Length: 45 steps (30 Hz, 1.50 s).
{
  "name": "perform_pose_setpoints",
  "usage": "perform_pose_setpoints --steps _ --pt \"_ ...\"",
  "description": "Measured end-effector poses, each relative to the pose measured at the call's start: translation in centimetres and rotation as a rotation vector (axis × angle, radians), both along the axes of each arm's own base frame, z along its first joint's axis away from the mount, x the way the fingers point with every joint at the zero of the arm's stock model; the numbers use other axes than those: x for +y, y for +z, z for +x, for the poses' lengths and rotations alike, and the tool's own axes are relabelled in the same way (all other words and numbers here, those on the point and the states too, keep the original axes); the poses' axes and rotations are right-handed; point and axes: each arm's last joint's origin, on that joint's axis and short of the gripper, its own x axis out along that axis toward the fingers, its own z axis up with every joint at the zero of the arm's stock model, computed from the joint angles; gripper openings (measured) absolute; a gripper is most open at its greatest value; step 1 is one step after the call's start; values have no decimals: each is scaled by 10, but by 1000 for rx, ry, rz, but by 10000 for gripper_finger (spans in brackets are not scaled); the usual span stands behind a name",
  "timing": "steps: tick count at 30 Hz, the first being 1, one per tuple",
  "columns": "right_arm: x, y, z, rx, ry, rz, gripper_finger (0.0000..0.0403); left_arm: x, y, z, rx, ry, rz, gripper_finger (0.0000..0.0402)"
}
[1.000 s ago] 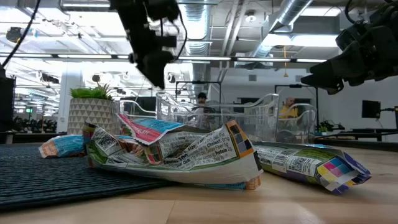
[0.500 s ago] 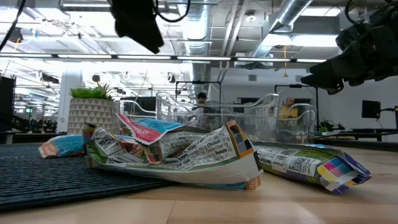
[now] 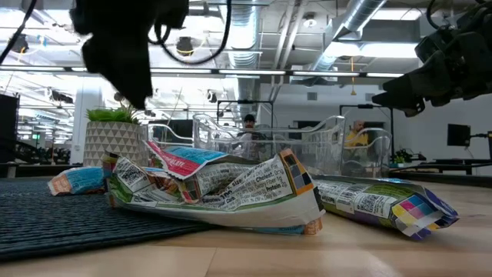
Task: Pick and place Granola Bars by type
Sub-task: Put the yellow granola bar into the middle transparent bin
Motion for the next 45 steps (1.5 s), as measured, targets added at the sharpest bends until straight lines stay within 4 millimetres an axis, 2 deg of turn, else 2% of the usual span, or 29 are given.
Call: perform_pose_setpoints --steps 6,13,25,33,37,45 --pt "0 0 0 0 0 0 240 -4 -22 5 75 45 -9 184" --pt "0 0 0 1 0 0 240 -1 -33 5 158 96 -19 184" --pt "0 -1 0 6 0 0 240 -1 -69 9 311 99 28 184" --pt "0 -1 0 8 0 0 240 -1 -73 10 321 98 23 181" --pt "0 -1 0 8 0 0 240 -2 -74 12 319 77 28 155" --pt "0 -1 0 8 0 0 240 -6 -74 14 276 5 49 76"
